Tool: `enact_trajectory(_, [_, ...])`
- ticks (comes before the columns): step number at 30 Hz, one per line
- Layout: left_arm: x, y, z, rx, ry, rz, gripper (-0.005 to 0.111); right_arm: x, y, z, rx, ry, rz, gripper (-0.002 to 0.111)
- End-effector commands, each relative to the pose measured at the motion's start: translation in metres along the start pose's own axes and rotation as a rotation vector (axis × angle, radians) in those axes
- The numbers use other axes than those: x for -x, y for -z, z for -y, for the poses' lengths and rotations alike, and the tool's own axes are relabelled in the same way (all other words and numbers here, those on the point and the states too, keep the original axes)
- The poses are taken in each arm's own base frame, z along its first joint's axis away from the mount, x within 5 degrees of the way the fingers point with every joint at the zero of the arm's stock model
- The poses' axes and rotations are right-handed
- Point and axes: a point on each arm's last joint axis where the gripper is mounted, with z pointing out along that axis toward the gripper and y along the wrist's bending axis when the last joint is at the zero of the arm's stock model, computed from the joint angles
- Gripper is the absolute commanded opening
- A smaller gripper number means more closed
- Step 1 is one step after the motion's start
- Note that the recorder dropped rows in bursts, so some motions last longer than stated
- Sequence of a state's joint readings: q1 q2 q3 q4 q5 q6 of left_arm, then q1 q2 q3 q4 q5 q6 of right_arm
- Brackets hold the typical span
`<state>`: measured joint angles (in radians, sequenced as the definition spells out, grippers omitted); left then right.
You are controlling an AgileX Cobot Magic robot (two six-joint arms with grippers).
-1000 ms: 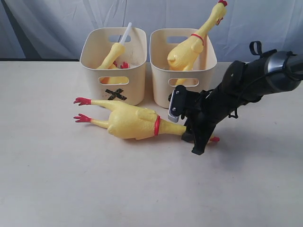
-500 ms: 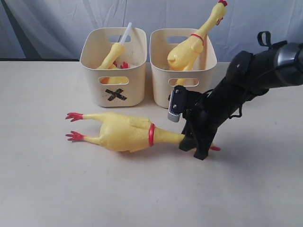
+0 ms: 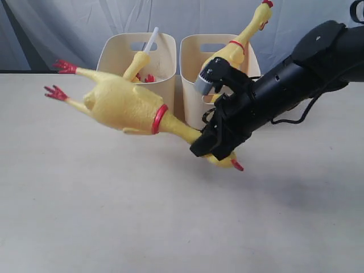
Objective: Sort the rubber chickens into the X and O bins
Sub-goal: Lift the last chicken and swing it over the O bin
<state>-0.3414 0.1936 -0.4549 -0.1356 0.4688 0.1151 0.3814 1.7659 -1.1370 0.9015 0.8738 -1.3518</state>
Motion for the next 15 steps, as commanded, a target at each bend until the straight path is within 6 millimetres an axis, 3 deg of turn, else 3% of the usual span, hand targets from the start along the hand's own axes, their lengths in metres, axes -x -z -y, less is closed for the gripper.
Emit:
enact_trajectory(1, [-0.002,0.001,0.0,0.001,-0.003,0.0,0.0,0.014,0.02,-0.008,-0.053,-0.092,0.092,-0.001])
enact_trajectory(8, [-0.002,0.001,0.0,0.001,-0.003,0.0,0.0,0.033,0.05,-0.007,-0.254,-0.146,0.243,-0.001])
enact_trajectory(15, [-0.002,0.001,0.0,0.002,-0.005,0.0,0.0,0.028,0.081,0.012,-0.452,-0.218,0.308,-0.001])
